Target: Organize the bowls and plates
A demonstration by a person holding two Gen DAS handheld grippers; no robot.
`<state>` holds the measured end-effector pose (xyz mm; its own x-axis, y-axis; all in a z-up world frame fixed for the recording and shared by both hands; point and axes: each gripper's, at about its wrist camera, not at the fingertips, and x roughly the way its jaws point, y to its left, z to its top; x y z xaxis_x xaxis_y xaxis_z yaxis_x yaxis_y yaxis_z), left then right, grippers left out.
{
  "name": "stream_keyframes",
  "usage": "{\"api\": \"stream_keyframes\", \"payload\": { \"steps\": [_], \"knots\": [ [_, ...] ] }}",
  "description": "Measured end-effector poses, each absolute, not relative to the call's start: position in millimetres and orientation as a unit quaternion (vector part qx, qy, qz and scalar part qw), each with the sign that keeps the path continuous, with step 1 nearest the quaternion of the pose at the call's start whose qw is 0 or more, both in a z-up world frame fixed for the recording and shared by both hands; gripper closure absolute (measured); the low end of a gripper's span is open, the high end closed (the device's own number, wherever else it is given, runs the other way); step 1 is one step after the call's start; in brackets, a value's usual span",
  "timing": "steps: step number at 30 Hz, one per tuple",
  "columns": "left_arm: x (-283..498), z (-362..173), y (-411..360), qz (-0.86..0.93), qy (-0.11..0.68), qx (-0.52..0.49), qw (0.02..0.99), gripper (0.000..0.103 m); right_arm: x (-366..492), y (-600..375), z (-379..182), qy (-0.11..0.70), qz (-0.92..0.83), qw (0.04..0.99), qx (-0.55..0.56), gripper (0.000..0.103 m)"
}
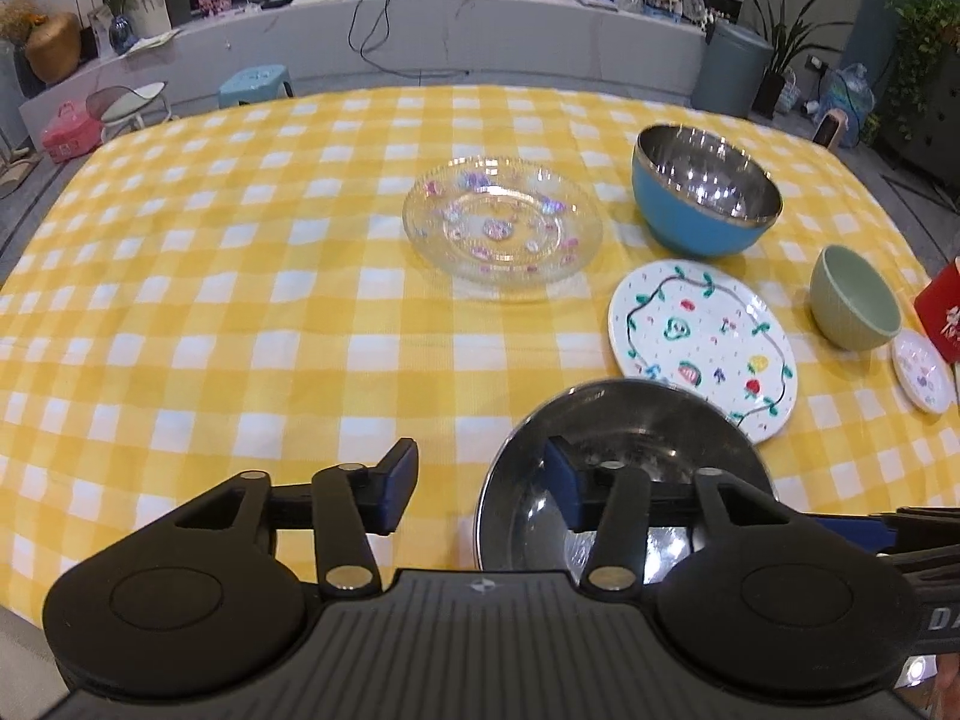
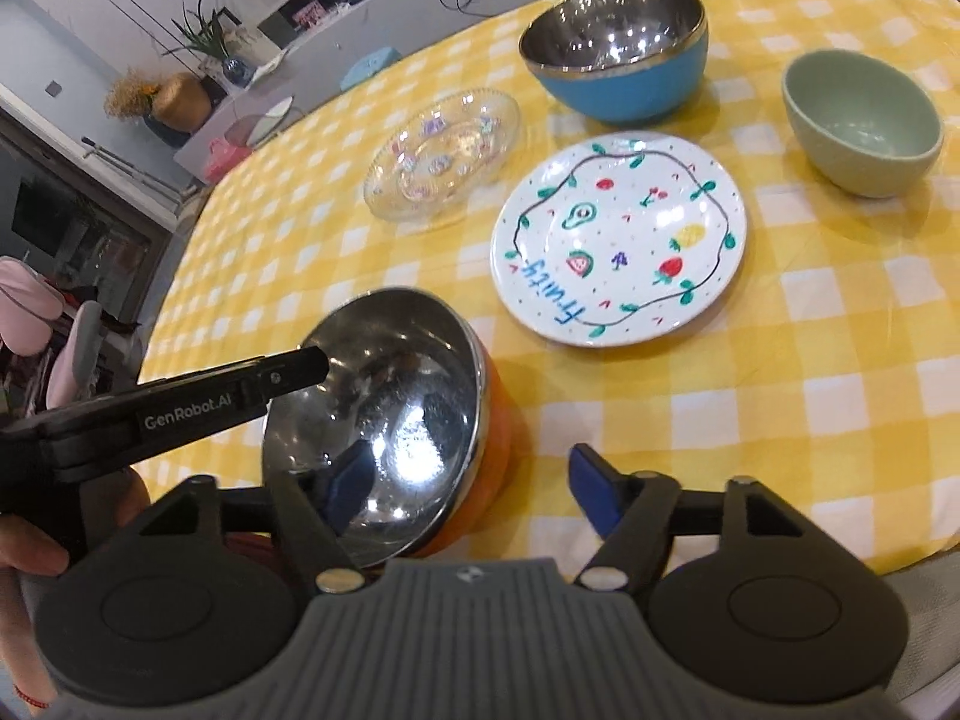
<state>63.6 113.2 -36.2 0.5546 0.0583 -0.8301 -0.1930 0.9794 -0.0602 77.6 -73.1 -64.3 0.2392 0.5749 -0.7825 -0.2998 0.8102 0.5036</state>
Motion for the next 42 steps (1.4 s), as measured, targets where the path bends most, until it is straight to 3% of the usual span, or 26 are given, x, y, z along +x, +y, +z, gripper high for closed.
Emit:
{"api": "stream_keyframes", "payload": {
  "steps": [4,12,15,28,34,42],
  "knots": [
    [63,-31,116,0.071,0.448,-0.089,0.887,0.033,81,-82,-59,0.541,0.285,0.779,0.136,0.016],
    [58,-15,118,0.072,0.413,-0.111,0.901,0.026,100,-116,-41,0.523,0.261,0.801,0.134,0.007],
    [54,-2,114,0.051,0.38,-0.11,0.917,0.022,115,-123,-32,0.509,0.244,0.817,0.121,0.007],
    [88,22,86,0.065,0.323,-0.112,0.937,0.022,167,-129,11,0.388,0.2,0.895,0.089,0.007],
    [133,28,81,0.041,0.341,-0.138,0.929,0.022,197,-121,5,0.369,0.175,0.911,0.056,0.007],
    [202,6,64,0.013,0.409,-0.054,0.911,0.022,237,-128,-21,0.39,0.149,0.901,0.12,0.007]
  ]
}}
